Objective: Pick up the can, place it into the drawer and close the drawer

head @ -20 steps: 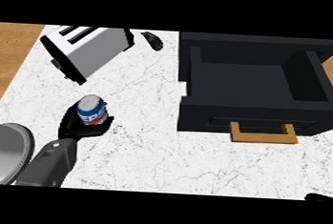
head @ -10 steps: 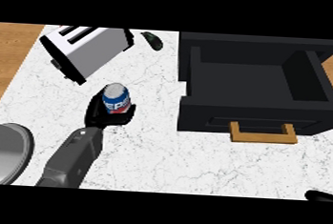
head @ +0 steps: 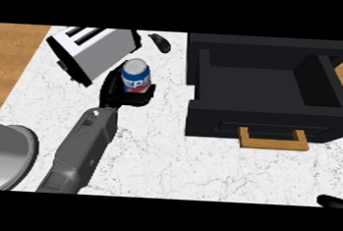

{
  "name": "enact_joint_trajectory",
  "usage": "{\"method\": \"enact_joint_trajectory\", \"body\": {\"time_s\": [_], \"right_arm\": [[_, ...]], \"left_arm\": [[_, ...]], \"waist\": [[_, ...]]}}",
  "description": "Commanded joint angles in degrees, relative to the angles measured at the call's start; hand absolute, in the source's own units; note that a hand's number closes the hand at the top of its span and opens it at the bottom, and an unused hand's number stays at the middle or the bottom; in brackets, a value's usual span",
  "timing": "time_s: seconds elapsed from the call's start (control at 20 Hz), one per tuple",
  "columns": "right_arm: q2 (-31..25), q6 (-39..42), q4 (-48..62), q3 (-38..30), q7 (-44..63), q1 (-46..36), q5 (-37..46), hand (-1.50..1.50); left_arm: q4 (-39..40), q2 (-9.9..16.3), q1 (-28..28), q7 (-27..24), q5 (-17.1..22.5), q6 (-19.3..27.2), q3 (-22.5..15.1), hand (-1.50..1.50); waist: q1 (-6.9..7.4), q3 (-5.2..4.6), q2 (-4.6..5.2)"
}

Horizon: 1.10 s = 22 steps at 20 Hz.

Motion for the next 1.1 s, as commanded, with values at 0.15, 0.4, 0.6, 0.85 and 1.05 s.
{"method": "enact_joint_trajectory", "body": {"time_s": [0.15, 0.4, 0.6, 0.85, 1.05], "right_arm": [[0.6, -1.9, -2.2, 2.0, 3.1, -1.7, 2.4, -1.5], [2.0, -3.1, -4.3, 2.5, 3.9, -0.8, 3.1, -1.5], [0.9, -0.7, 0.0, 1.6, 0.5, -1.3, 1.7, -1.5], [0.1, -3.7, -1.7, 3.7, 6.0, -5.8, 4.7, -1.5], [0.9, -2.2, -4.1, 1.7, 4.7, -1.8, 1.4, -1.5]], "left_arm": [[-14.8, -1.1, -3.1, 15.3, 4.5, 6.5, -10.1, 1.5], [-22.8, -1.1, -9.0, 27.4, 6.4, 10.2, -12.4, 1.5], [-25.6, -1.1, -12.9, 32.0, 5.5, 14.3, -13.9, 1.5], [-18.9, 0.0, -23.8, 35.7, 4.9, 15.5, -13.4, 1.5], [-17.8, -1.1, -29.0, 39.5, 4.9, 20.3, -16.3, 1.5]], "waist": [[0.11, -0.01, -0.23], [-0.03, -0.02, -0.12], [-0.32, 0.0, 0.16], [-0.87, -0.04, 0.48], [-1.51, 0.0, 0.38]]}}
